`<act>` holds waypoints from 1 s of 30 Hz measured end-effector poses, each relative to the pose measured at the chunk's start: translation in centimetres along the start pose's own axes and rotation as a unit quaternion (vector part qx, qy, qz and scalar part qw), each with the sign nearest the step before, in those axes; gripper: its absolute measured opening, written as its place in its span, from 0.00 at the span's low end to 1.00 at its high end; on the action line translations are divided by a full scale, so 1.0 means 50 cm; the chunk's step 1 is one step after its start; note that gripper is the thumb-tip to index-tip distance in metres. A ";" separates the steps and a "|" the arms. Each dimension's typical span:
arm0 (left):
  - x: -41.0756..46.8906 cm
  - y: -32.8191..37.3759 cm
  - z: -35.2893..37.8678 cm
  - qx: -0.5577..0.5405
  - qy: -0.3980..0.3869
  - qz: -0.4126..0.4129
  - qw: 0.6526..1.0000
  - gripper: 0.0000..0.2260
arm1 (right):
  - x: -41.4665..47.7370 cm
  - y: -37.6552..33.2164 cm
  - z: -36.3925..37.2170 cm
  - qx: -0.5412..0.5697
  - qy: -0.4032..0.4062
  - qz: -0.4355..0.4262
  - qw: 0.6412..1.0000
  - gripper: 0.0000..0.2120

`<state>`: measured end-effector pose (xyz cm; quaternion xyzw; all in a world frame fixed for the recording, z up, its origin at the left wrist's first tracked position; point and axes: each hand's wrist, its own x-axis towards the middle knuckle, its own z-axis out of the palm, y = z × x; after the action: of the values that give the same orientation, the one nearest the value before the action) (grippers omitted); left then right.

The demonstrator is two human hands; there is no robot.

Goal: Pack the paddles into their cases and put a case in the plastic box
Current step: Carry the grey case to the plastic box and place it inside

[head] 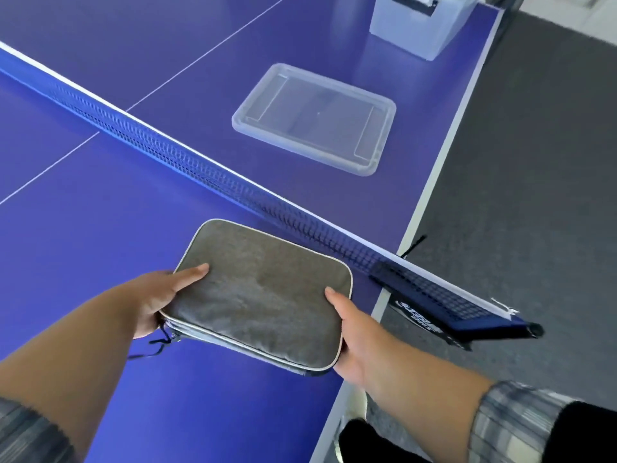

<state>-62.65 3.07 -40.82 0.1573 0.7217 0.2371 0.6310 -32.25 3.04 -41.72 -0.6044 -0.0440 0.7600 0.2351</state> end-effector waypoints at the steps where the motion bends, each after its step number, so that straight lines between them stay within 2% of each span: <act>1: -0.015 -0.009 -0.002 -0.016 -0.014 0.008 1.000 0.31 | -0.015 -0.001 -0.003 -0.005 -0.007 -0.004 1.000 0.18; 5: -0.104 0.001 0.001 -0.031 -0.058 0.040 0.997 0.29 | -0.100 -0.036 -0.016 -0.022 -0.003 -0.049 0.999 0.16; 8: -0.178 0.034 0.024 0.002 -0.098 0.065 0.993 0.32 | -0.178 -0.069 -0.041 -0.010 -0.002 -0.089 0.996 0.14; 13: -0.282 0.106 0.129 -0.025 -0.123 0.127 0.984 0.31 | -0.296 -0.131 -0.118 -0.006 0.018 -0.153 0.988 0.19; 19: -0.394 0.179 0.347 0.005 -0.087 0.184 0.979 0.32 | -0.438 -0.244 -0.281 0.020 0.033 -0.209 0.977 0.21; 30: -0.506 0.235 0.866 -0.031 -0.094 0.241 0.966 0.23 | -0.636 -0.461 -0.730 0.020 0.004 -0.304 0.953 0.15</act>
<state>-16.90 5.81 -17.25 0.3285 0.5921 0.3880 0.6252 14.07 2.46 -14.76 -0.5610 -0.2095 0.6507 0.4669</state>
